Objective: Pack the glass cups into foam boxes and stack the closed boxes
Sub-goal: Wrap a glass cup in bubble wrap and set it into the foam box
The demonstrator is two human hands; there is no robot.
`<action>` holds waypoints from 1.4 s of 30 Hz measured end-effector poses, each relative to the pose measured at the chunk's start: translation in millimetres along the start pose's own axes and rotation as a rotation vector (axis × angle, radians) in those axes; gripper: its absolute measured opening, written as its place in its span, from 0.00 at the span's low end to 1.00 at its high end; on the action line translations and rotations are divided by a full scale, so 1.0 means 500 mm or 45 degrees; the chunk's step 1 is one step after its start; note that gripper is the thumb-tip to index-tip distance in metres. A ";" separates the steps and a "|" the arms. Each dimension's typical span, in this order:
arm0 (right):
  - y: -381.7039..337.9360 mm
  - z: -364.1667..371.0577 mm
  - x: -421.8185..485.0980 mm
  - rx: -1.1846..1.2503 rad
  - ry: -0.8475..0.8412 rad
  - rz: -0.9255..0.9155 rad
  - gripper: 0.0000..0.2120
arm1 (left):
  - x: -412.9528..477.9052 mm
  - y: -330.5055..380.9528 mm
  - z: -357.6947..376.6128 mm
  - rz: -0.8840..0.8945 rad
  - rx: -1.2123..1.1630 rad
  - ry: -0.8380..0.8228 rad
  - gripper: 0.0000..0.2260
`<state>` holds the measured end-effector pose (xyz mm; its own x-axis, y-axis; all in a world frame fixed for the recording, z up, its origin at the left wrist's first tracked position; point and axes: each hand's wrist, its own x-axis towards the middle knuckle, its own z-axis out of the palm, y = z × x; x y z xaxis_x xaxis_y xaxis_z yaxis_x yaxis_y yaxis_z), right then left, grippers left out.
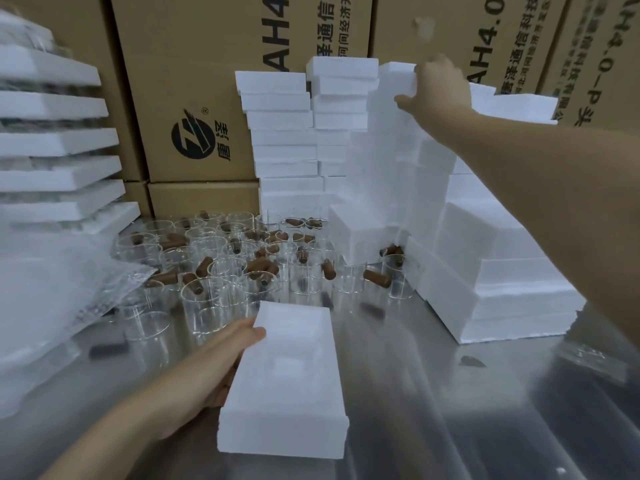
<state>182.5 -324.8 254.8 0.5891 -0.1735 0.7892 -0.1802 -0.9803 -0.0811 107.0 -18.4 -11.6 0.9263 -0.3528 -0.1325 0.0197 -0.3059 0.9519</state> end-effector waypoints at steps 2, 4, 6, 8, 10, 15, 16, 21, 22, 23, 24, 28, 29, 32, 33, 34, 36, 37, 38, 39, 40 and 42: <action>0.004 -0.020 -0.007 0.090 0.059 -0.040 0.23 | -0.005 -0.020 -0.019 -0.082 -0.234 -0.073 0.17; -0.005 -0.061 -0.019 0.157 0.182 -0.093 0.24 | -0.014 -0.020 -0.036 -0.126 -0.222 -0.016 0.17; -0.023 -0.107 -0.037 0.289 0.345 -0.008 0.18 | -0.047 -0.004 -0.047 -0.124 -0.090 -0.020 0.16; -0.046 -0.147 -0.068 0.692 0.196 0.260 0.12 | -0.088 0.002 -0.061 -0.115 -0.057 -0.162 0.17; -0.075 -0.163 -0.129 1.086 -0.089 0.512 0.15 | -0.120 0.013 -0.071 -0.088 -0.086 -0.212 0.20; -0.126 -0.175 -0.342 1.654 0.289 0.138 0.13 | -0.177 0.042 -0.094 -0.051 0.117 -0.114 0.28; -0.130 -0.158 -0.372 1.763 0.091 0.250 0.13 | -0.183 0.043 -0.098 -0.041 0.191 -0.090 0.22; -0.120 -0.052 -0.489 1.632 -0.783 0.730 0.15 | -0.175 0.040 -0.109 -0.071 0.385 0.089 0.11; -0.115 -0.033 -0.507 1.554 -0.936 0.690 0.19 | -0.177 0.038 -0.111 -0.083 0.408 0.099 0.10; -0.106 -0.014 -0.523 1.498 -1.057 0.645 0.24 | -0.177 0.035 -0.114 -0.082 0.439 0.084 0.10; -0.101 -0.002 -0.535 1.452 -1.133 0.614 0.27 | -0.178 0.034 -0.117 -0.071 0.488 0.056 0.11; -0.102 0.022 -0.536 1.381 -1.166 0.765 0.20 | -0.181 0.032 -0.123 -0.078 0.682 0.041 0.08; -0.099 0.022 -0.530 1.271 -1.157 0.753 0.20 | -0.180 0.033 -0.121 -0.080 0.680 0.050 0.08; -0.073 0.014 -0.511 0.839 -1.265 0.469 0.24 | -0.174 0.031 -0.115 -0.095 0.706 0.087 0.13; -0.067 0.007 -0.509 0.789 -1.397 0.405 0.22 | -0.174 0.030 -0.113 -0.087 0.704 0.097 0.12; -0.065 0.001 -0.511 0.743 -1.534 0.365 0.21 | -0.175 0.030 -0.109 -0.068 0.694 0.105 0.12; -0.068 -0.002 -0.515 0.657 -1.704 0.294 0.21 | -0.174 0.029 -0.101 -0.024 0.694 0.124 0.13; -0.071 0.004 -0.517 0.651 -1.677 0.285 0.21 | -0.173 0.027 -0.097 -0.007 0.712 0.130 0.14; -0.075 0.010 -0.520 0.667 -1.600 0.278 0.19 | -0.172 0.027 -0.094 0.002 0.732 0.135 0.15; -0.079 0.015 -0.524 0.676 -1.496 0.266 0.15 | -0.172 0.026 -0.090 0.003 0.741 0.142 0.16; -0.084 0.018 -0.527 0.644 -1.383 0.259 0.11 | -0.171 0.027 -0.088 0.005 0.736 0.150 0.16; -0.100 0.026 -0.533 0.612 -1.201 0.250 0.13 | -0.172 0.029 -0.082 0.016 0.709 0.173 0.15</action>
<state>45.0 -230.9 40.5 0.9904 -0.1336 -0.0350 -0.1308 -0.8261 -0.5482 43.3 43.9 24.9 0.9660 -0.2535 -0.0504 -0.1586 -0.7354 0.6589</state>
